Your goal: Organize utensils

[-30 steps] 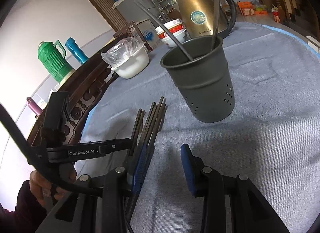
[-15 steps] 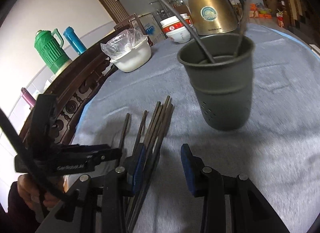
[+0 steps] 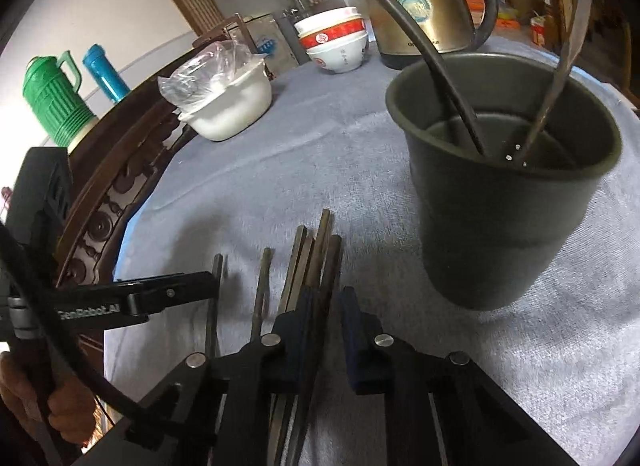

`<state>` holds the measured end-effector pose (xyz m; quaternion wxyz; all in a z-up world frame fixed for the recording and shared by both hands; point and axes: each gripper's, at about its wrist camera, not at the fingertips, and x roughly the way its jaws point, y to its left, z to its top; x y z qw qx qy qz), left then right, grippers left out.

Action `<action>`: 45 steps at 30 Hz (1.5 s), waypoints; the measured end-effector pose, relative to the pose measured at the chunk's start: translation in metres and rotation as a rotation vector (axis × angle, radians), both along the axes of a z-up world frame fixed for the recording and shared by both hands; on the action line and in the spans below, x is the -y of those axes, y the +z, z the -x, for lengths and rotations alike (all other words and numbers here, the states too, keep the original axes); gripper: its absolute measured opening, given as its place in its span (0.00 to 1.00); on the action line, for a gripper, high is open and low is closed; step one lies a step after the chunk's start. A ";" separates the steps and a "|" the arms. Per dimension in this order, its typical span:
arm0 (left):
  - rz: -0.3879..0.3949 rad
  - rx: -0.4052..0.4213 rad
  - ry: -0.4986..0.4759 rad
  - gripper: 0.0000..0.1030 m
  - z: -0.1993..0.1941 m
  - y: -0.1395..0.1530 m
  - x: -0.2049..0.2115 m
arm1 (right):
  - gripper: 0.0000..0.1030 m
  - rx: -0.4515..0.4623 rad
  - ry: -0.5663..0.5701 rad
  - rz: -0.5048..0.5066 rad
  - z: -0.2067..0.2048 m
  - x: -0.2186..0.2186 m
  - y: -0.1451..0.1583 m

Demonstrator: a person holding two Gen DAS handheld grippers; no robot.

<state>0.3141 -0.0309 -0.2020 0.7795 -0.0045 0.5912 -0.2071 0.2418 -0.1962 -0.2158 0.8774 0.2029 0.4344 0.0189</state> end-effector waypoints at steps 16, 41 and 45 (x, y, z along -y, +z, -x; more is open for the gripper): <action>0.015 -0.073 0.020 0.21 -0.017 -0.010 0.007 | 0.11 -0.142 -0.030 0.069 -0.021 -0.005 -0.007; 0.089 0.214 0.017 0.07 0.036 0.102 -0.002 | 0.07 0.288 0.054 -0.014 0.062 0.017 0.096; 0.109 0.303 -0.015 0.05 0.057 0.139 -0.003 | 0.07 0.391 0.035 -0.019 0.079 0.025 0.123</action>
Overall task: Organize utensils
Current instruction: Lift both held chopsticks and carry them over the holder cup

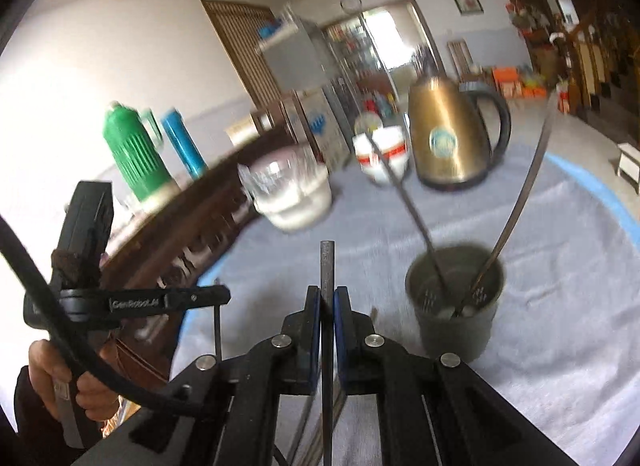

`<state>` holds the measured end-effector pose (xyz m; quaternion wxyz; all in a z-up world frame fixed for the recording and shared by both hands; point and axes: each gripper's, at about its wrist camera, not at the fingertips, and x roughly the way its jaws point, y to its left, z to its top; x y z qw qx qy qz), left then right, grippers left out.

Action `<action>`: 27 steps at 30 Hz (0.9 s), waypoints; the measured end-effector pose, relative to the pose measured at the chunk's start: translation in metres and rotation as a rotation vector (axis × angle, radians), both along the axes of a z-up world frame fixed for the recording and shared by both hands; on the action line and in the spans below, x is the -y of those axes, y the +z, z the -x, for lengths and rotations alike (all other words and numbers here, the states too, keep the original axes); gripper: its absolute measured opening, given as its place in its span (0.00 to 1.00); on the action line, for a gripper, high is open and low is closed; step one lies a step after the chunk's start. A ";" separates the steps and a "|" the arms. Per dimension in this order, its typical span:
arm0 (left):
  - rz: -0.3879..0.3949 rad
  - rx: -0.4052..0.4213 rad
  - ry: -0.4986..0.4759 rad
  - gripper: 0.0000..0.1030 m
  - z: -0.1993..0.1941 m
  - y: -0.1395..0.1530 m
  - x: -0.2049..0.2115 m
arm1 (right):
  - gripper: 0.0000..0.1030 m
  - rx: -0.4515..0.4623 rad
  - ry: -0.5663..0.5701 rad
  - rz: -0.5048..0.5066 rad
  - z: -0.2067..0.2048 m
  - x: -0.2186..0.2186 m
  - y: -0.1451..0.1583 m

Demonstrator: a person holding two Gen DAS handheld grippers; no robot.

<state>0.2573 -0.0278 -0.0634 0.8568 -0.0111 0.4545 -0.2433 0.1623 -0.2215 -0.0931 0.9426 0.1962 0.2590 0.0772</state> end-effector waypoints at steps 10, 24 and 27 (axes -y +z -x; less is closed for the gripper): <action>0.047 0.156 -0.056 0.05 0.021 0.073 0.022 | 0.07 0.194 -0.116 -0.026 0.024 0.036 0.064; 0.122 0.349 -0.117 0.05 0.017 0.155 0.102 | 0.07 0.349 -0.307 0.085 0.009 0.088 0.125; 0.136 0.360 -0.107 0.05 0.009 0.146 0.118 | 0.07 0.320 -0.314 0.097 -0.002 0.095 0.116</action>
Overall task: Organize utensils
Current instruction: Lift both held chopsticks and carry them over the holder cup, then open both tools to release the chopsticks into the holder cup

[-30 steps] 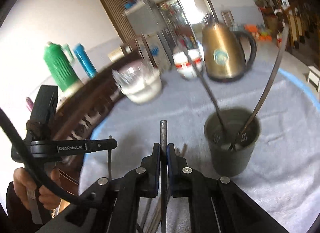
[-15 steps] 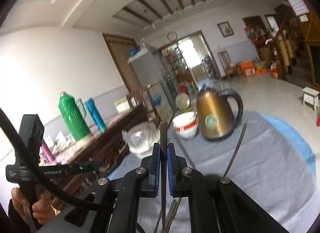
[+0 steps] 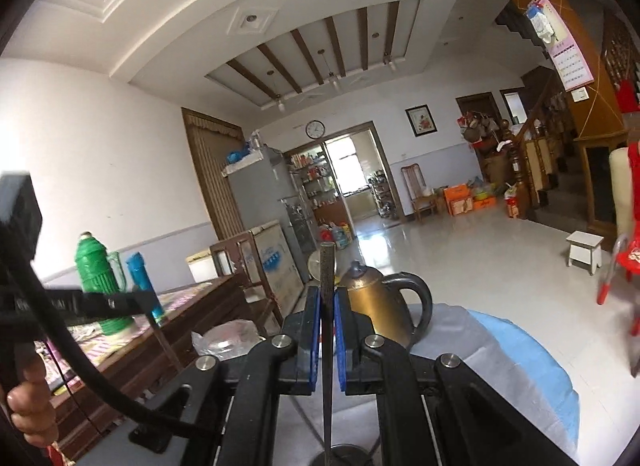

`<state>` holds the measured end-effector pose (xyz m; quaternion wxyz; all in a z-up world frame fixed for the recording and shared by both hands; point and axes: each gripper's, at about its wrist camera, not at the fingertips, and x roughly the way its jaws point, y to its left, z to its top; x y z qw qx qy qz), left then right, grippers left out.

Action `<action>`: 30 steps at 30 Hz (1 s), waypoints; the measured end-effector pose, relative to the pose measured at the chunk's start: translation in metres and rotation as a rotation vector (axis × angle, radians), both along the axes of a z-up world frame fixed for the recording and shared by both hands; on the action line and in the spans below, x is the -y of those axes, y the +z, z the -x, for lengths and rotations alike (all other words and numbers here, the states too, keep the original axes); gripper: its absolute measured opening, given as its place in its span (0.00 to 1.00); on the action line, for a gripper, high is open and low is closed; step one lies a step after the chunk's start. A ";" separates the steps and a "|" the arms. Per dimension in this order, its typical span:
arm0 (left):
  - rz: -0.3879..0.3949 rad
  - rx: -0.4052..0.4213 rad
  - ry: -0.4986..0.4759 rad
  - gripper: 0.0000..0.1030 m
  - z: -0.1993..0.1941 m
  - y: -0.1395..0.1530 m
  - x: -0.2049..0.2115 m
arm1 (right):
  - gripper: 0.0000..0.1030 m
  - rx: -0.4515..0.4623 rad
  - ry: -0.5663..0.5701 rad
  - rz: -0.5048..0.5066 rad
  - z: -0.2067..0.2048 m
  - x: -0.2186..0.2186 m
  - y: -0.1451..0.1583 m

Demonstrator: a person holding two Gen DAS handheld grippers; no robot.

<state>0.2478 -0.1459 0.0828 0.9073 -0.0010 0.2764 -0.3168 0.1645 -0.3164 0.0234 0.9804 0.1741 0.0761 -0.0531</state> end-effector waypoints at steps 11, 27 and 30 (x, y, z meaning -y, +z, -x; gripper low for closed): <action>-0.053 -0.148 0.031 0.05 -0.031 -0.078 0.026 | 0.07 -0.162 0.019 -0.034 -0.022 0.014 -0.056; -0.137 -0.139 0.025 0.55 0.002 -0.104 -0.039 | 0.56 -0.137 0.072 -0.225 0.029 0.036 -0.074; -0.163 -0.170 0.073 0.55 0.003 -0.124 -0.064 | 0.48 -0.133 0.117 -0.221 0.045 0.029 -0.079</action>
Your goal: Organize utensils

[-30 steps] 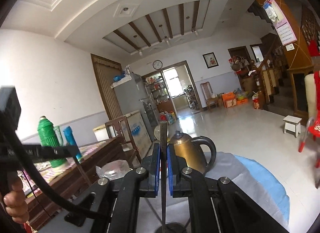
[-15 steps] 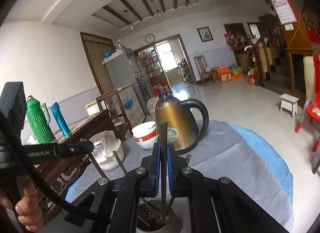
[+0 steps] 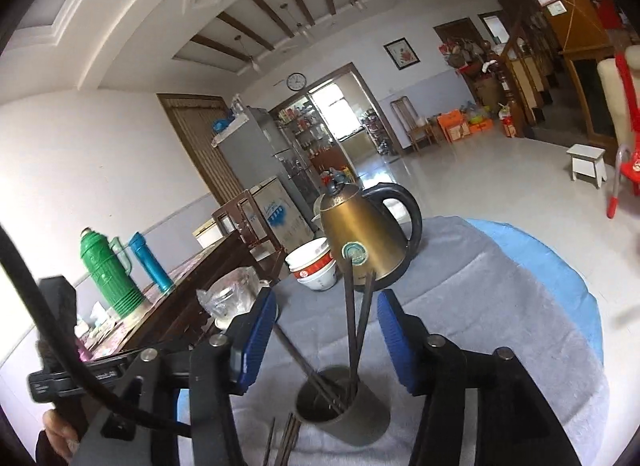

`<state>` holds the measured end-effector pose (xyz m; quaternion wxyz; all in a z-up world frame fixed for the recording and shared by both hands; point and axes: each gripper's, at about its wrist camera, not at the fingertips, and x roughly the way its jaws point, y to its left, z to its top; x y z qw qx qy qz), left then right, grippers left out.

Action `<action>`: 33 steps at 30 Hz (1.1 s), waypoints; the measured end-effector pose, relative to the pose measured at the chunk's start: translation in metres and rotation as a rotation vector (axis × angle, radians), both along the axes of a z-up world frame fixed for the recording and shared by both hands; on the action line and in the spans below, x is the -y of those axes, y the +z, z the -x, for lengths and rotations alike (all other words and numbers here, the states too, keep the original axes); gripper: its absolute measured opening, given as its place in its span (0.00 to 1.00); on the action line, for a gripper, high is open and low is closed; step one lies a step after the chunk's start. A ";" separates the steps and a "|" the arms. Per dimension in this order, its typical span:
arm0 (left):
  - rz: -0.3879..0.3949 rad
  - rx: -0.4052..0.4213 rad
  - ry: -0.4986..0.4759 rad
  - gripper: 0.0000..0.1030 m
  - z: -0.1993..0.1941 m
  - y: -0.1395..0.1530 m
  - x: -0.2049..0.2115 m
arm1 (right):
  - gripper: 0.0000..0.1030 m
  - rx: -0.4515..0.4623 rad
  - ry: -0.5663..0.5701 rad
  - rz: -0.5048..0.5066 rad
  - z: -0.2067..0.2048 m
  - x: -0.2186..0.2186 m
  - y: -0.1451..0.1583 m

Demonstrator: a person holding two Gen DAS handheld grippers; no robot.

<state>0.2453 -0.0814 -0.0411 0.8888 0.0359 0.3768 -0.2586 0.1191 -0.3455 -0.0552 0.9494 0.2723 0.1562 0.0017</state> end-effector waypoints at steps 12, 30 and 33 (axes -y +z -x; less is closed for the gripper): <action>-0.074 -0.238 0.107 0.55 -0.020 -0.098 -0.051 | 0.22 -0.305 0.299 0.043 -0.035 -0.100 -0.082; -0.037 -0.357 0.105 0.55 -0.040 -0.156 -0.087 | 0.12 -0.561 0.346 0.128 -0.120 -0.165 -0.171; -0.022 -0.365 0.102 0.55 -0.041 -0.157 -0.089 | 0.12 -0.556 0.388 0.128 -0.127 -0.177 -0.172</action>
